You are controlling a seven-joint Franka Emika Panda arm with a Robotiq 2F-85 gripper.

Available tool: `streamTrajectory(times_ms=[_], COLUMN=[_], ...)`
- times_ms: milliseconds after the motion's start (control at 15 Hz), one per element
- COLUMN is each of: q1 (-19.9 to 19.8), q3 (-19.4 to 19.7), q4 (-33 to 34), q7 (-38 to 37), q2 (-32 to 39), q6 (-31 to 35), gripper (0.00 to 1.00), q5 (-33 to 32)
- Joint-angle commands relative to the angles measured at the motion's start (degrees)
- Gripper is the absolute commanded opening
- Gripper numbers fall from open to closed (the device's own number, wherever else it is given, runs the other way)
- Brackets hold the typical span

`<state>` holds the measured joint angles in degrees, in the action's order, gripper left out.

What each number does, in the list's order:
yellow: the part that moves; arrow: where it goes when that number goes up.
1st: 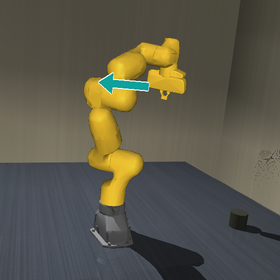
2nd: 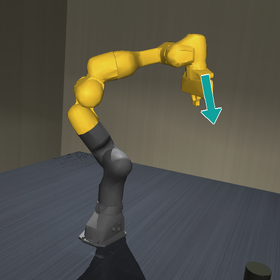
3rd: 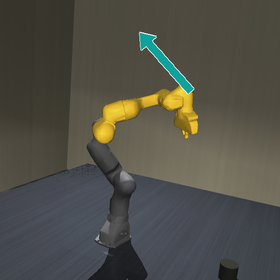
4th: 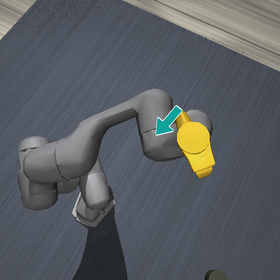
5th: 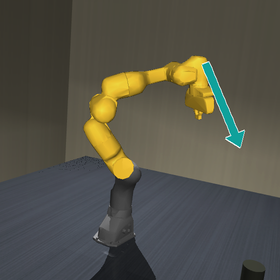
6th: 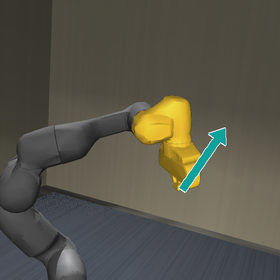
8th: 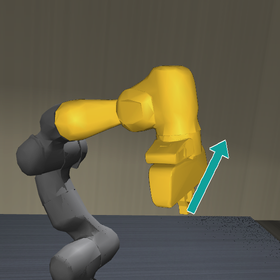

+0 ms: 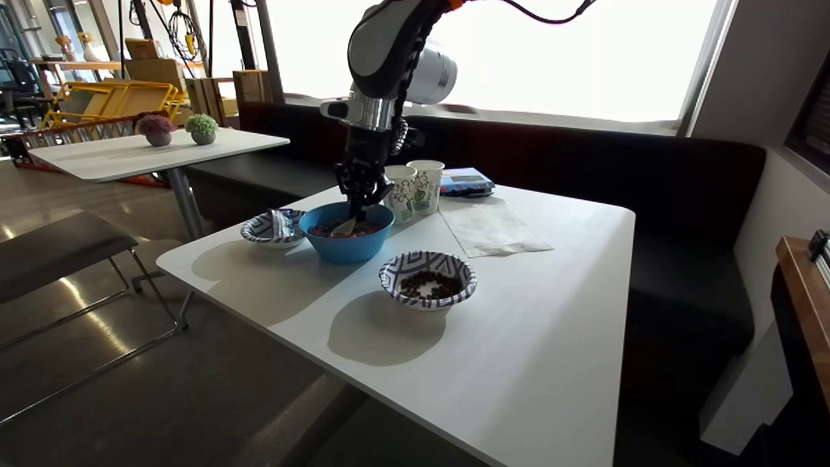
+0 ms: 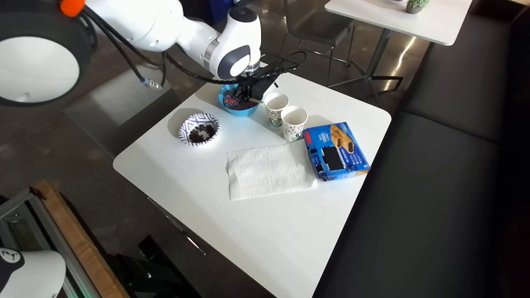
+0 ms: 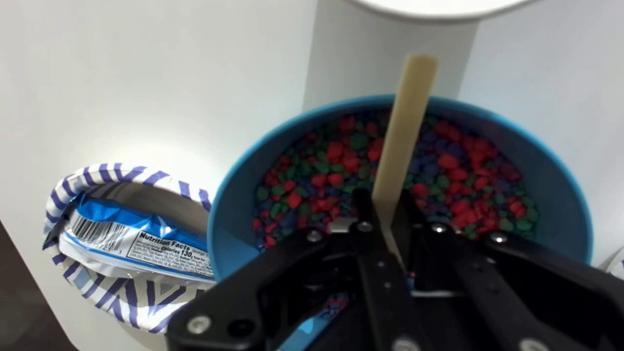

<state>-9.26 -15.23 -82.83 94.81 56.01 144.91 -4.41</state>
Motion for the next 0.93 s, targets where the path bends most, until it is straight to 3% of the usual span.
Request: streamTrajectory(times_ms=[0, 467, 867], q1=[1.6, 8.61, 13.61], q3=[0.61, 7.79, 13.45], q4=[-2.0, -3.26, -2.79], q7=[-0.92, -12.55, -21.47], q2=[-2.13, -6.28, -7.06], q6=[-1.76, -7.47, -13.35], gripper=[0.04, 0.04, 0.04], q5=[1.33, -2.42, -10.17])
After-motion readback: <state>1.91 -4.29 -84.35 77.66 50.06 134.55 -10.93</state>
